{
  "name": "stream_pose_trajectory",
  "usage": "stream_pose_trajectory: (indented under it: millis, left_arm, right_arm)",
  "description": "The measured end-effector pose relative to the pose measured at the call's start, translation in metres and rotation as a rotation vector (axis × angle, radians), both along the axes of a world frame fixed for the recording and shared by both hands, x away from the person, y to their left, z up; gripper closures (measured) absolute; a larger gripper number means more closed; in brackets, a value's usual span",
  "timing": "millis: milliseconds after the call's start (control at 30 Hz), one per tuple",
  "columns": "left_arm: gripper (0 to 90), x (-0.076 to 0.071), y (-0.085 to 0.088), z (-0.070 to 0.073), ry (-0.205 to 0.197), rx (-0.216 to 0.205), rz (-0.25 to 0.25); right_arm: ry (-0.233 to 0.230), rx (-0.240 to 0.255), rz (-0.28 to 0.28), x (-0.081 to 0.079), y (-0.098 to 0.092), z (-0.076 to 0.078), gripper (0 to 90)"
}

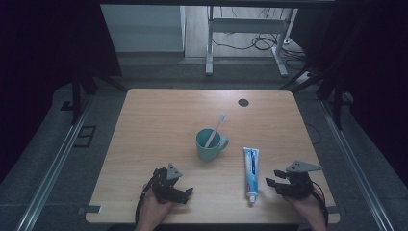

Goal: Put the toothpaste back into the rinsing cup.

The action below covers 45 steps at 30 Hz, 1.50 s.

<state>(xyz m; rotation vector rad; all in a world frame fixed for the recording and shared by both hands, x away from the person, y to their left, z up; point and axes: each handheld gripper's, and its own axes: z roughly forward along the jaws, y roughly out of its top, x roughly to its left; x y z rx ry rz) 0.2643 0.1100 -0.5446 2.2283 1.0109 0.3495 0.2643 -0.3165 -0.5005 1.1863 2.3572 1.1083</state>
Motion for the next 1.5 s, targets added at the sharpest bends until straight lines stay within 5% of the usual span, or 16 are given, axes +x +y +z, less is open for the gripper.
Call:
stream_pose_trajectory:
  millis: [200, 500, 1033, 1233, 1500]
  left_arm:
    - [0.1, 0.000, 0.000, 0.000, 0.000, -0.001, 0.000]
    - [0.1, 0.000, 0.000, 0.000, 0.000, 0.000, 0.000]
    - [0.1, 0.000, 0.000, 0.000, 0.001, 0.002, 0.000]
    - [0.1, 0.000, 0.000, 0.000, 0.001, 0.002, 0.000]
    - [0.1, 0.000, 0.000, 0.000, 0.000, 0.002, -0.001]
  right_arm:
    - [0.017, 0.055, 0.034, -0.004, 0.004, 0.009, 59.8]
    - [0.006, 0.050, 0.130, -0.003, 0.032, 0.018, 76.6]
    - [0.090, 0.002, 0.253, 0.000, 0.076, 0.000, 79.7]
    - [0.120, 0.014, 0.246, 0.002, 0.073, -0.006, 79.8]
    - [0.104, 0.004, 0.217, 0.002, 0.059, -0.003, 79.6]
